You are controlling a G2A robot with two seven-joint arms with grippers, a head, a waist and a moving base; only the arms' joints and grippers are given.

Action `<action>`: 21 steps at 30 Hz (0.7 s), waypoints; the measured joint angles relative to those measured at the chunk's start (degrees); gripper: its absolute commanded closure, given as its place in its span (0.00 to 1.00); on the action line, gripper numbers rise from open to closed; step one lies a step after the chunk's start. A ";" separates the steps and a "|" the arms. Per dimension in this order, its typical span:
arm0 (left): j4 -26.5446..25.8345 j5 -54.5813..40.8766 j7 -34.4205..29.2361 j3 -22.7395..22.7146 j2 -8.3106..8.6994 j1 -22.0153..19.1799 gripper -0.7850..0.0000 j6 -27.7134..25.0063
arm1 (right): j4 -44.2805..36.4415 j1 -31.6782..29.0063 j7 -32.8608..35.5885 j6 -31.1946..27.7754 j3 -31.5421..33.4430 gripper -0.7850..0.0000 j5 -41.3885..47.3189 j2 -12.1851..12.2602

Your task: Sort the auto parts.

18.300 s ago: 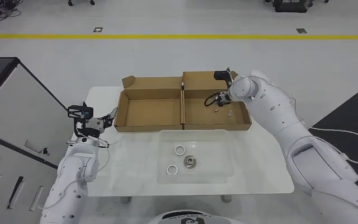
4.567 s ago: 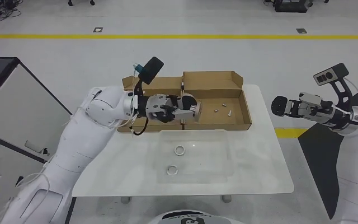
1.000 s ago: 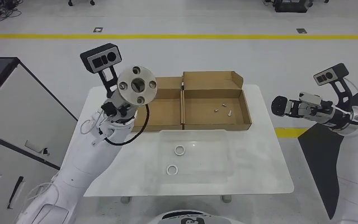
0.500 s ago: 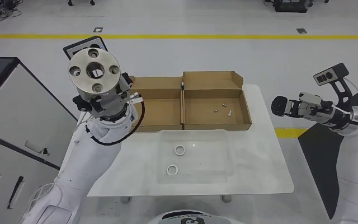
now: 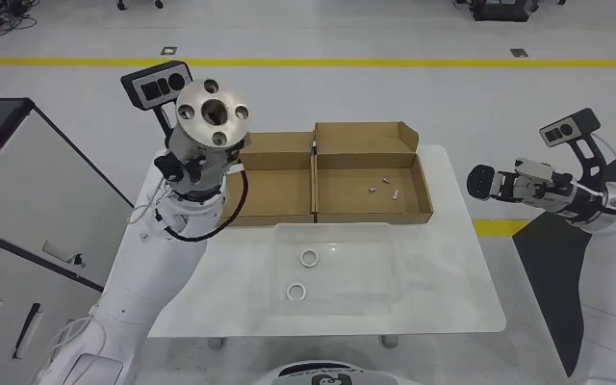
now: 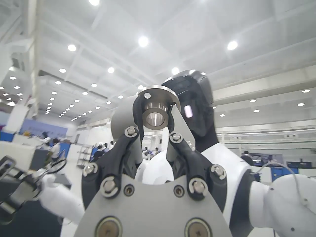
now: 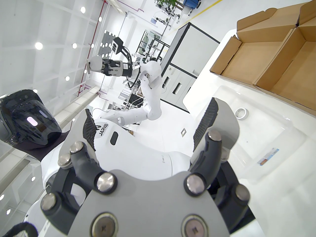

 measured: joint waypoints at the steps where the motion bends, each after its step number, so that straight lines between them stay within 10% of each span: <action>1: -0.46 3.89 1.44 -0.28 -0.06 0.11 1.00 1.55 | 0.00 0.00 0.00 0.00 0.00 0.00 0.00 0.00; 11: -0.81 27.57 11.41 -2.19 -0.61 -0.15 1.00 12.39 | 0.00 0.00 0.00 0.00 0.00 0.00 0.00 0.00; 21: 2.30 50.70 3.33 -3.14 0.30 -2.68 1.00 23.59 | 0.00 0.00 0.00 0.00 0.00 0.00 0.00 0.00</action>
